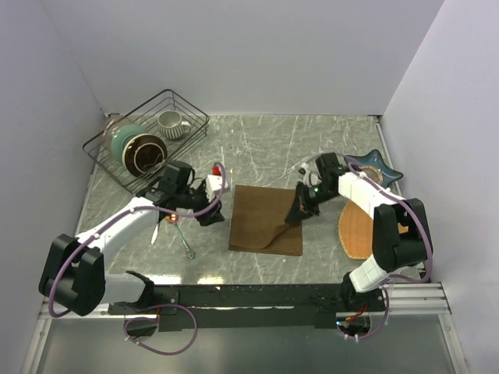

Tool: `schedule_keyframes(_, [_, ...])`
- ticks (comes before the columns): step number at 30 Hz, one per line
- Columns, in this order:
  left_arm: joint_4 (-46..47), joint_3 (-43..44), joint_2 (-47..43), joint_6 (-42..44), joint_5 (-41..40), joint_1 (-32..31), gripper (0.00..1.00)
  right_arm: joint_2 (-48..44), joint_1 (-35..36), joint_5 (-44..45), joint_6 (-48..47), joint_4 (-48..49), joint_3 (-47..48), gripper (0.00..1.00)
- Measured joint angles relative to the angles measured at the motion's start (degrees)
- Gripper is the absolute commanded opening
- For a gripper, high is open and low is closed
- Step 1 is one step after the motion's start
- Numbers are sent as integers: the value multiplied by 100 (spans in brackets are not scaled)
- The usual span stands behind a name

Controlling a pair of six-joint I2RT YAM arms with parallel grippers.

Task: Fold the napkin into a case and place the utensils inside
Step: Fold the top corner of the square-folded napkin into a folded napkin.

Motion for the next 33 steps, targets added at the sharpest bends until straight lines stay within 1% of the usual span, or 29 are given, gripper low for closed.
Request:
schedule_keyframes(3, [9,177,116,-350,131,330,70,131,299,-195,186,354,417,0])
schedule_keyframes(7, [20,422,238,-697,240,638,70,704,654,-356,496,857,955,0])
schedule_keyframes(14, [-98,568,264,-861,299,1036,70,1738,922,-433,1163,1596,1462,0])
schedule_keyframes(24, [-219,568,249,-894,297,1156,71,2428,953,-435,1784,2312,2184,0])
schedule_keyframes(33, [-245,568,249,-894,297,1217,71,2796,953,-433,2094,2496,2297,0])
